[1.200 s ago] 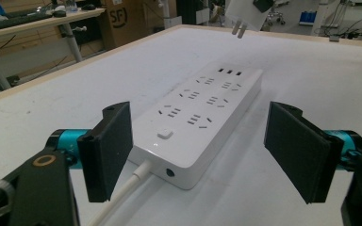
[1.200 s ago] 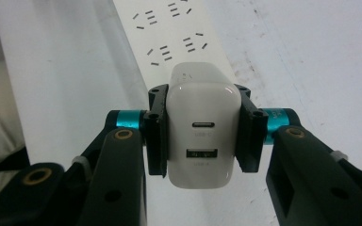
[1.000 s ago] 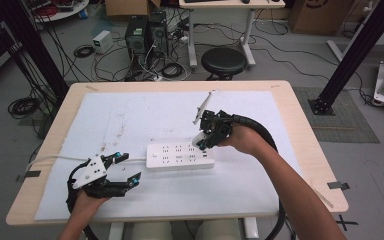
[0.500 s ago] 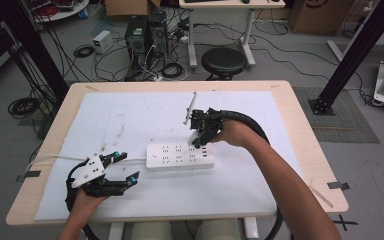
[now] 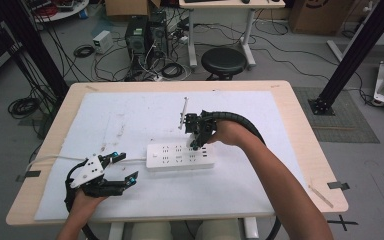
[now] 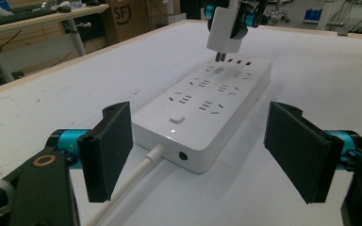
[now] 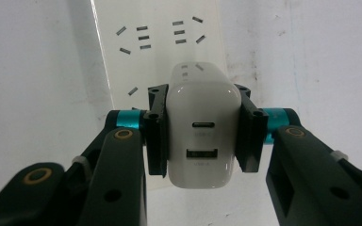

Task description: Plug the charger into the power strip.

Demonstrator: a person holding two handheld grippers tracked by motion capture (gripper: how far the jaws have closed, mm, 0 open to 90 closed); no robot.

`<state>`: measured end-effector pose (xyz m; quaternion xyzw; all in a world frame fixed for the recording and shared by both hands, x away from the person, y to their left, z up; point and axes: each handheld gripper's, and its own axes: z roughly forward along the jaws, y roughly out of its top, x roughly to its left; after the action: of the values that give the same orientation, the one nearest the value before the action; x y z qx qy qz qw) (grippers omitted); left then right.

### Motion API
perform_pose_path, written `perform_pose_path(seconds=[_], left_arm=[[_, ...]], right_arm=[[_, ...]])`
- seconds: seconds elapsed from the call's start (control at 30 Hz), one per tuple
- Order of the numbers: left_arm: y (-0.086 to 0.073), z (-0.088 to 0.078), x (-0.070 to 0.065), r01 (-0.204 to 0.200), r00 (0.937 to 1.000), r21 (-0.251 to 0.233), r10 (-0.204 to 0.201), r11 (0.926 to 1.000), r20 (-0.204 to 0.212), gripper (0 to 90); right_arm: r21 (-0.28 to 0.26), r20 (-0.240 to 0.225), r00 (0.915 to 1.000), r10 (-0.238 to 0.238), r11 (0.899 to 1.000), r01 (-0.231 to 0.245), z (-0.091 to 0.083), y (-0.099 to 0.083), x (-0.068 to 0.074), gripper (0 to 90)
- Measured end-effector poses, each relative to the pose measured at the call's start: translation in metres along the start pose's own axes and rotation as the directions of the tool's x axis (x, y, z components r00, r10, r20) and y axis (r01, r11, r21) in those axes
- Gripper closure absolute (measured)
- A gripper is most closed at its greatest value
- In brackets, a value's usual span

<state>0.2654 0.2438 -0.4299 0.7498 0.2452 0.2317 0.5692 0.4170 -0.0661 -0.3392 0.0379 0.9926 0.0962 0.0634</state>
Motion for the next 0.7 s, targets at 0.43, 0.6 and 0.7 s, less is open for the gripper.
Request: perform_pose_path(seconds=[0.43,0.6,0.7], left_arm=[[-0.003,-0.002,0.001,-0.001,1.0000,0.000,0.001,1.0000,0.002,24.4],[-0.003,-0.002,0.002,0.001,1.0000,-0.001,-0.001,1.0000,-0.002,24.4],[-0.003,-0.002,0.002,0.003,1.0000,-0.002,-0.003,1.0000,-0.001,24.4]], right_arm=[[0.051,-0.006,0.9979,-0.065,0.997,0.065,0.009,0.009,-0.002,63.6],[0.080,-0.003,0.9943,-0.107,0.991,0.106,0.013,0.014,0.001,63.7],[0.107,0.001,0.9939,-0.111,0.988,0.110,0.013,0.018,0.003,63.7]])
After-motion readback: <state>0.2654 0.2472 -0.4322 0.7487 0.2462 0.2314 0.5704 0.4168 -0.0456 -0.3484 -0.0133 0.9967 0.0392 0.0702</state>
